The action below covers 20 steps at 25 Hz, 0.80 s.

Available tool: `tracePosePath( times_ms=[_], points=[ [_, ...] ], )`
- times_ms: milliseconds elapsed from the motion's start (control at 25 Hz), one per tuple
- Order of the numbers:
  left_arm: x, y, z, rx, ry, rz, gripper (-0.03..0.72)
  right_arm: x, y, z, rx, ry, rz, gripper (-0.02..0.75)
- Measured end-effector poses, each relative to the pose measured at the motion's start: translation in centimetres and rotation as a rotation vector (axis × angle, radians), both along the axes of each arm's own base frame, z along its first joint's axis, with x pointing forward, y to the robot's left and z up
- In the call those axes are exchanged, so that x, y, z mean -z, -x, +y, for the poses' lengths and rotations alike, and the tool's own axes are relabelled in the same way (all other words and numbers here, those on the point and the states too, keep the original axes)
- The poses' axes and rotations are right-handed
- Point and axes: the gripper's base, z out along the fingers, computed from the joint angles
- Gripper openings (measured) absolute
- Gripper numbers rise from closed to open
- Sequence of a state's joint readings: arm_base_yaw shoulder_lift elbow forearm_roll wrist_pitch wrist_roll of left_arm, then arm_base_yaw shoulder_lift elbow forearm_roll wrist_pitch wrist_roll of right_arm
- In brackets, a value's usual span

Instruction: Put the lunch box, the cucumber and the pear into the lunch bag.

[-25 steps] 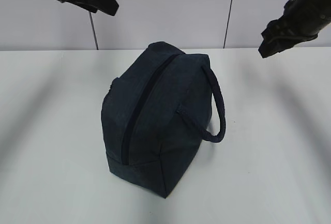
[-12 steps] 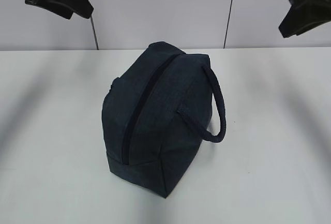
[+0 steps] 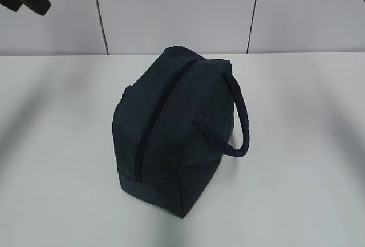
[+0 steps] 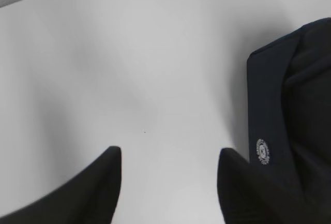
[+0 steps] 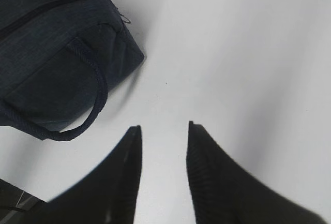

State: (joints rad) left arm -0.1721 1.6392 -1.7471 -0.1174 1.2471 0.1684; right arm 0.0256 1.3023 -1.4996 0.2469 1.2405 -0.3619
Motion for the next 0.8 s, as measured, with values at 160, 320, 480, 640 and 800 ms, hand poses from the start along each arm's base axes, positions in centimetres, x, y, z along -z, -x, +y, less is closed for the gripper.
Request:
tracePosePath(
  times_ms=[160,320,480,640,800],
  points=[
    [-2.9,2.6,0.2,-0.005,0.028,-0.078,0.358,-1.9,2.6,-0.2,0.018,-0.003,-0.068,0.245],
    [-5.7,5.8,0.4,-0.003,0.053,-0.164,0.358,-3.6,5.6,-0.4,0.041,0.004,-0.146,0.245],
    [-6.2,10.6,1.3,-0.014,0.07,-0.187,0.357,-4.3,9.1,-1.0,0.091,0.027,-0.208,0.245],
    [-4.9,16.7,2.3,-0.028,0.107,-0.209,0.35,-3.2,12.2,-1.7,0.173,0.046,-0.216,0.245],
    [-3.0,22.3,3.2,-0.06,0.2,-0.336,0.349,-1.1,15.5,-2.0,0.231,0.025,-0.22,0.245]
  ],
)
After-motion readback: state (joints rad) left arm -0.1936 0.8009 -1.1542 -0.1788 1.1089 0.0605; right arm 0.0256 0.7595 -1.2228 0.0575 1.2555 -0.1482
